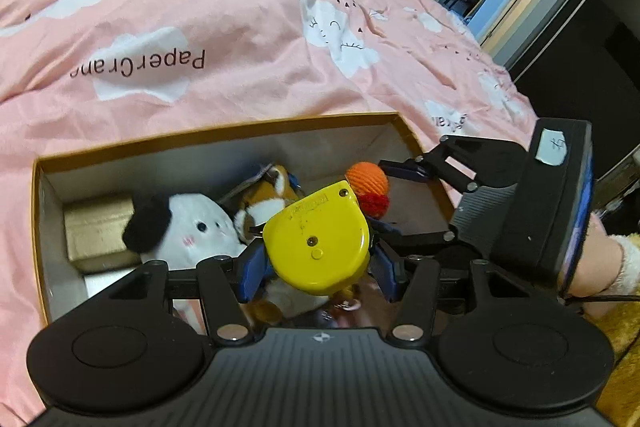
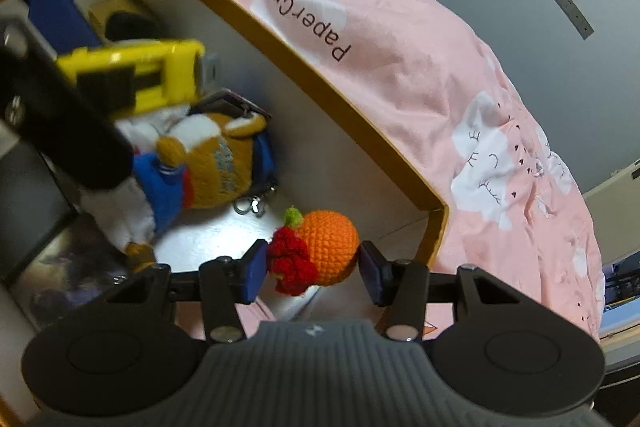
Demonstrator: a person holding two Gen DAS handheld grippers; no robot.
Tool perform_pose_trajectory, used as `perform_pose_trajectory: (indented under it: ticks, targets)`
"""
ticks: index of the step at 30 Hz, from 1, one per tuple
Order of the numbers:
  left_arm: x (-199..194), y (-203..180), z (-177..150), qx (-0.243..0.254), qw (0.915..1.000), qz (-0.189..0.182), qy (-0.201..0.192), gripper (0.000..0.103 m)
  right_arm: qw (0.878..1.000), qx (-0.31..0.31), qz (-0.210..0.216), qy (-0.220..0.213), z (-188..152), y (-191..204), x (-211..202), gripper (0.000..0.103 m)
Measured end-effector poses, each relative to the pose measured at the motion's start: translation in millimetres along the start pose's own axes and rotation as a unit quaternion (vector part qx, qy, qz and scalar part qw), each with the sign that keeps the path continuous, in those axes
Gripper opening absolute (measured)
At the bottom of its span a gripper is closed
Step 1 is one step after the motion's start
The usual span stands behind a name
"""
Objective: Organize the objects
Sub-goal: 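Lift the yellow toy with the left tool while the right tool carries the orange fruit over the box, then lower the yellow toy into the box with the left tool while the right tool releases the orange fruit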
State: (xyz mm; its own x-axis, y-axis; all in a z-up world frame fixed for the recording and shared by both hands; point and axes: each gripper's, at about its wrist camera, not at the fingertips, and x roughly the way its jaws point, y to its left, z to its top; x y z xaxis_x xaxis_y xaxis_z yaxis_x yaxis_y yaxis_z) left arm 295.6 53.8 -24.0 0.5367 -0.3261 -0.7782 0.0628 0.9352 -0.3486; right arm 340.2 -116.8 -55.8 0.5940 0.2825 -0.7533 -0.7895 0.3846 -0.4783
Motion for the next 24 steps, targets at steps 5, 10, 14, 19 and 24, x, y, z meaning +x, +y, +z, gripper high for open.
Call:
perform_pose_trajectory:
  ticks: [5, 10, 14, 19, 24]
  targets:
    - [5, -4, 2, 0.034, 0.9994, 0.012, 0.002, 0.064, 1.0, -0.019, -0.013, -0.009, -4, 4, -2, 0.051]
    - [9, -15, 0, 0.083, 0.996, 0.031, 0.006, 0.064, 0.999, 0.007, -0.015, -0.028, -8, -5, -19, 0.056]
    - [12, -24, -4, 0.127, 0.9909, 0.045, 0.011, 0.064, 0.993, 0.092, 0.002, -0.077, -19, -22, -48, 0.056]
    - [26, -43, -5, 0.188, 0.9797, 0.062, 0.029, 0.064, 0.964, 0.242, -0.029, -0.108, -46, -49, -78, 0.059]
    - [50, -64, -3, 0.234, 0.9677, 0.076, 0.056, 0.064, 0.926, 0.359, -0.017, -0.114, -79, -64, -81, 0.059]
